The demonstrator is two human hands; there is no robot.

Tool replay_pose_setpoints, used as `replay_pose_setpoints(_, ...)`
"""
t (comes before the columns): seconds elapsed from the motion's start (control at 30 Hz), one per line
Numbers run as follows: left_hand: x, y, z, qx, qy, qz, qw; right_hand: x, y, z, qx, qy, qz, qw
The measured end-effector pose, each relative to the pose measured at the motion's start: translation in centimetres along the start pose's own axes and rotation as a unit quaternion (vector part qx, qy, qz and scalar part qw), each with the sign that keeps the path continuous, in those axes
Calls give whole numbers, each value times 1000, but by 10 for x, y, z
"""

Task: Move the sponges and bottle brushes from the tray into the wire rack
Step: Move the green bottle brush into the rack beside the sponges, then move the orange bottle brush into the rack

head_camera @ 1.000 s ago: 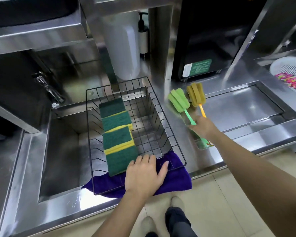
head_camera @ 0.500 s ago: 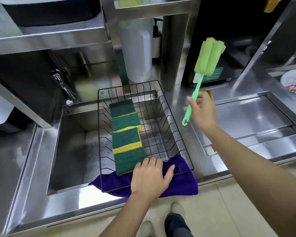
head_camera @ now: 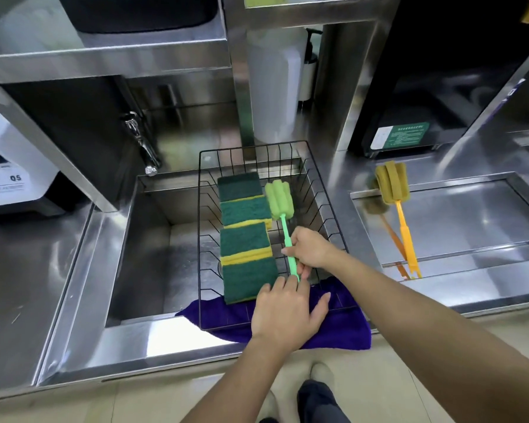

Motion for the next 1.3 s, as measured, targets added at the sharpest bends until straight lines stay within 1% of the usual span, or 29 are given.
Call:
replay_pose_setpoints(0.17, 0, 0, 0, -3, -15, -3, 1000, 1, 3, 4, -32, -17, 6, 999)
replay_pose_setpoints(0.3, 0, 0, -1, -2, -17, -3, 1000, -4, -3, -2, -98, -26, 10, 995)
replay_pose_setpoints(0.37, 0, 0, -1, -3, -15, -2, 1000, -7, -11, -15, -72, -5, -2, 997)
replay_pose_setpoints(0.4, 0, 0, -1, -4, -11, -2, 1000, -9, -15, -26, -37, 30, -17, 999)
replay_pose_setpoints(0.43, -1, 1, -1, -6, -8, -1, 1000, -12, -18, -40, 3, 86, -33, 996)
replay_pose_setpoints(0.47, -1, 0, -1, -6, -6, -1, 1000, -16, -18, -57, 27, 164, -44, 985)
replay_pose_setpoints(0.53, 0, 0, 0, -5, -6, 0, 1000, -26, -8, -92, 3, 323, -38, 945)
replay_pose_setpoints(0.57, 0, 0, 0, -4, -5, 0, 1000, -30, 2, -106, -2, 373, -27, 928)
replay_pose_setpoints(0.63, -1, 1, 0, -3, -1, 1, 1000, -34, 29, -125, 21, 418, 10, 908)
replay_pose_setpoints(0.7, -1, 1, 0, -2, 1, 3, 1000, -38, 61, -135, 16, 444, 75, 893)
replay_pose_setpoints(0.73, -1, 1, 1, 1, 2, 3, 1000, -41, 76, -137, 5, 450, 104, 887)
replay_pose_setpoints(0.8, 0, 1, 1, 2, 5, 4, 1000, -46, 100, -135, -20, 439, 140, 887)
replay_pose_setpoints(0.93, 0, 2, 2, 3, 12, 7, 1000, -48, 136, -122, -40, 366, 198, 909)
replay_pose_setpoints(1.0, 0, 1, 2, 4, 12, 8, 1000, -47, 143, -118, -41, 339, 209, 916)
replay_pose_setpoints(1.1, -1, 1, 2, 4, 6, 10, 1000, -50, 140, -120, -29, 331, 205, 921)
replay_pose_setpoints(1.17, -1, 1, 2, 3, 4, 9, 1000, -53, 132, -125, -3, 343, 192, 920)
replay_pose_setpoints(1.23, -1, 1, 2, 1, 3, 10, 1000, -54, 122, -131, 37, 379, 148, 913)
replay_pose_setpoints(1.3, -1, 1, 2, 0, 3, 10, 1000, -57, 111, -137, 88, 433, 85, 893)
Point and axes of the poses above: each hand's wrist, its own x-axis towards the middle knuckle, its own z-axis out of the palm, y = z × x, the point moved 5 cm from there along x, towards the middle knuckle, and after that the axes turned 2 degrees about z, right-handed, at the moved point
